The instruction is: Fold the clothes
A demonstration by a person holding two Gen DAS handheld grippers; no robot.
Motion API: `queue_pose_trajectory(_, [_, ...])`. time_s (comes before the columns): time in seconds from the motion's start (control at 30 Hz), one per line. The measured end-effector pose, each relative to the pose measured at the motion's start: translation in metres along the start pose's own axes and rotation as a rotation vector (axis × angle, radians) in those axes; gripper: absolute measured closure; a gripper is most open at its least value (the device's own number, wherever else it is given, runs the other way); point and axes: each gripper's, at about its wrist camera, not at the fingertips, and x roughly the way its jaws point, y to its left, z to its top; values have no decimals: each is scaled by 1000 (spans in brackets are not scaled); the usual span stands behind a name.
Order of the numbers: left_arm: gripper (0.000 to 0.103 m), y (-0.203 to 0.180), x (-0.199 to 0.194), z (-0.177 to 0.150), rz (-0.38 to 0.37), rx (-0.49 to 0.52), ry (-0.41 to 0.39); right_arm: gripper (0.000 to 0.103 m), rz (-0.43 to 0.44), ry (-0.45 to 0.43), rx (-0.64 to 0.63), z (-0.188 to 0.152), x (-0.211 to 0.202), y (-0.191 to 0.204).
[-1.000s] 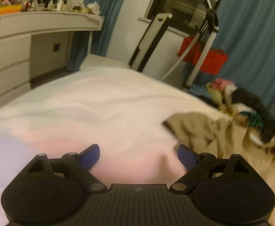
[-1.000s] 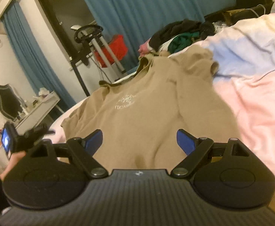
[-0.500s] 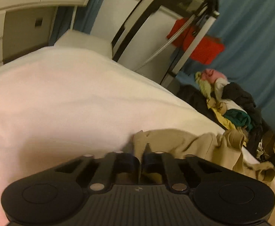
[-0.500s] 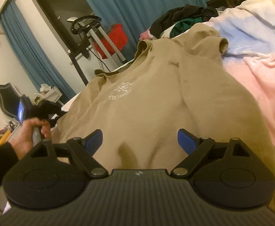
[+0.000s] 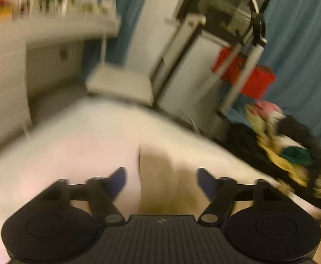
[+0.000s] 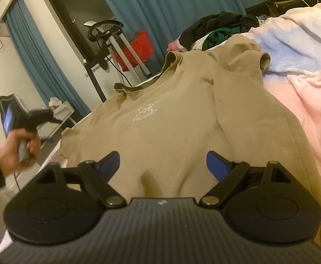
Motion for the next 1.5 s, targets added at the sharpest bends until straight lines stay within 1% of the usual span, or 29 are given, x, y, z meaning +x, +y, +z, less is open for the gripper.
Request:
queue_pose_trajectory(0.1, [15,20,-21,-39,-85,-75,60,15,7,1,8,0,-2,0])
queue_pose_trajectory(0.2, [14,29,-30,-72,-180,-141,111,15,14,8,30,-1,-7,-1])
queue_pose_trajectory(0.23, [14,27,-27,-77,-192,-147,116,15,16,11,40,-1,-9,-2])
queue_pose_trajectory(0.3, [14,17,-18,-84,-182,-167,90,15,23,15,58,-2,-12,-4])
queue_pose_trajectory(0.33, [15,15,-12,-86,-177,-189,71,15,26,15,61,-3,-13,-4])
queue_pose_trajectory(0.37, [15,16,-6,-87,-174,-243,54,15,26,15,58,-3,-13,-3])
queue_pose_trajectory(0.4, [20,18,0,-87,-170,-312,38,15,26,16,55,-3,-13,-2])
queue_pose_trajectory(0.43, [32,21,5,-88,-166,-381,21,15,25,18,51,-4,-12,-2])
queue_pose_trajectory(0.47, [38,23,11,-89,-162,-450,5,15,24,19,48,-4,-10,-2])
queue_pose_trajectory(0.5, [52,24,15,-88,-157,-498,8,15,24,21,46,-4,-9,-3])
queue_pose_trajectory(0.53, [70,24,17,-86,-152,-534,22,15,23,23,47,-4,-8,-4])
queue_pose_trajectory(0.57, [81,21,17,-82,-130,-520,28,15,23,24,48,-4,-8,-4])
queue_pose_trajectory(0.6, [95,18,15,-77,-98,-478,30,15,25,25,49,-5,-7,-5])
queue_pose_trajectory(0.67, [96,11,12,-66,-35,-396,32,15,27,23,50,-5,-7,-6])
queue_pose_trajectory(0.73, [97,5,9,-63,12,-324,19,15,29,20,50,-4,-6,-7])
queue_pose_trajectory(0.87, [94,-5,4,-58,98,-185,-14,15,21,8,44,-2,-6,-7])
queue_pose_trajectory(0.9, [90,-8,3,-57,119,-150,-22,15,16,1,40,0,-7,-7])
queue_pose_trajectory(0.97, [76,-17,-2,-64,130,-41,-20,15,7,-14,30,2,-10,-7])
queue_pose_trajectory(1.0, [58,-23,-4,-68,138,14,-18,15,3,-23,22,3,-12,-6])
queue_pose_trajectory(1.03, [47,-25,-12,-75,130,54,-2,15,-1,-32,14,4,-13,-5])
queue_pose_trajectory(1.07, [43,-27,-23,-84,112,86,22,15,-4,-41,6,5,-15,-4])
queue_pose_trajectory(1.13, [33,-30,-45,-103,77,151,70,15,-3,-51,-9,6,-18,-2])
queue_pose_trajectory(1.2, [30,-30,-68,-122,43,202,123,15,-4,-60,-25,6,-21,0])
queue_pose_trajectory(1.27, [30,-26,-96,-143,13,228,183,15,-3,-65,-34,5,-23,2])
queue_pose_trajectory(1.33, [26,-22,-125,-159,-10,250,226,15,-3,-70,-44,5,-26,5])
queue_pose_trajectory(1.43, [24,-16,-170,-183,-49,242,267,15,-11,-71,-71,2,-31,12])
queue_pose_trajectory(1.5, [24,-11,-194,-198,-52,235,306,15,-17,-71,-89,0,-34,17])
